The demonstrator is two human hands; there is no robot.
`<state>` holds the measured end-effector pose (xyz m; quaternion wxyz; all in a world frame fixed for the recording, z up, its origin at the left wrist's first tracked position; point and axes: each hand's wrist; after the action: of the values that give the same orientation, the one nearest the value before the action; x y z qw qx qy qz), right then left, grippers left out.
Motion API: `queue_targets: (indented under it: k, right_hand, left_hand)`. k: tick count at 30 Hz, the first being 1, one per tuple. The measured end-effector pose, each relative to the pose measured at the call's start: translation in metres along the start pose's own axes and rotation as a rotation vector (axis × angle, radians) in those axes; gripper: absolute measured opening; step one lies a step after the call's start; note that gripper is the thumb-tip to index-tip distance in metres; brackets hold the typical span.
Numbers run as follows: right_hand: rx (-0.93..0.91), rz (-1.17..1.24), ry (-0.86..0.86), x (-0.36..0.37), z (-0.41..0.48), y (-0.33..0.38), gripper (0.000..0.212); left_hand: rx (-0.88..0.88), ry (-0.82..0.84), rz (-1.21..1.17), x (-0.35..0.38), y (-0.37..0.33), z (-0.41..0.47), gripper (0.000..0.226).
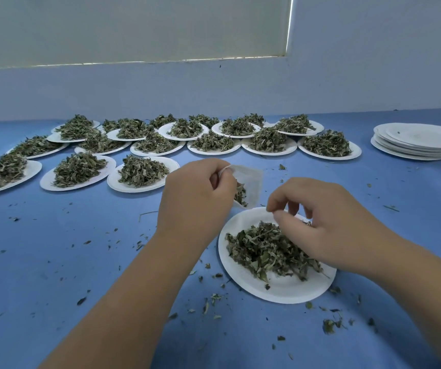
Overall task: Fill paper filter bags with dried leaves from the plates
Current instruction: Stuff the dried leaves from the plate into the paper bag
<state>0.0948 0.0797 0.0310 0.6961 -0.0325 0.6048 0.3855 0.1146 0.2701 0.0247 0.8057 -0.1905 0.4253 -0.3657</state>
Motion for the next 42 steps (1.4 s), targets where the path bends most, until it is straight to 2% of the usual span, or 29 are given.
queue_targets:
  k: [2, 8, 11, 15, 30, 35, 42]
  right_hand:
    - [-0.008, -0.087, 0.105, 0.0, -0.001, 0.002, 0.005]
    - [-0.036, -0.217, 0.272, -0.001, -0.007, 0.006, 0.057]
    - [-0.015, -0.245, 0.36, 0.001, -0.008, 0.008, 0.064]
    - [0.007, -0.254, 0.381, 0.003, -0.007, 0.01, 0.059]
    - [0.029, -0.294, 0.369, 0.014, -0.004, 0.011, 0.018]
    - [0.005, -0.203, 0.329, 0.012, -0.005, 0.011, 0.012]
    - [-0.02, -0.051, 0.229, 0.007, -0.004, 0.008, 0.003]
  left_hand:
    - [0.0, -0.013, -0.008, -0.001, 0.001, 0.001, 0.024]
    - [0.017, -0.033, -0.012, -0.004, 0.003, 0.001, 0.023]
    - [0.016, -0.026, -0.019, -0.005, 0.003, 0.001, 0.022]
    - [0.019, -0.02, -0.012, -0.004, 0.004, 0.001, 0.023]
    - [0.034, -0.009, 0.007, -0.003, 0.007, 0.001, 0.026]
    - [0.018, -0.024, 0.02, -0.004, 0.005, 0.001, 0.025]
    - [0.093, -0.081, 0.061, -0.009, -0.002, 0.001, 0.022]
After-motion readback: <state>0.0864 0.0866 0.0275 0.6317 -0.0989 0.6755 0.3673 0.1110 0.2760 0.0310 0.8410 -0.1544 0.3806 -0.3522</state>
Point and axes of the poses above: each hand's wrist, its own z-axis towards the middle knuckle, its own x-axis out of the palm, y = z × x, and after that the axes turned 9 degrees about y, right-handed
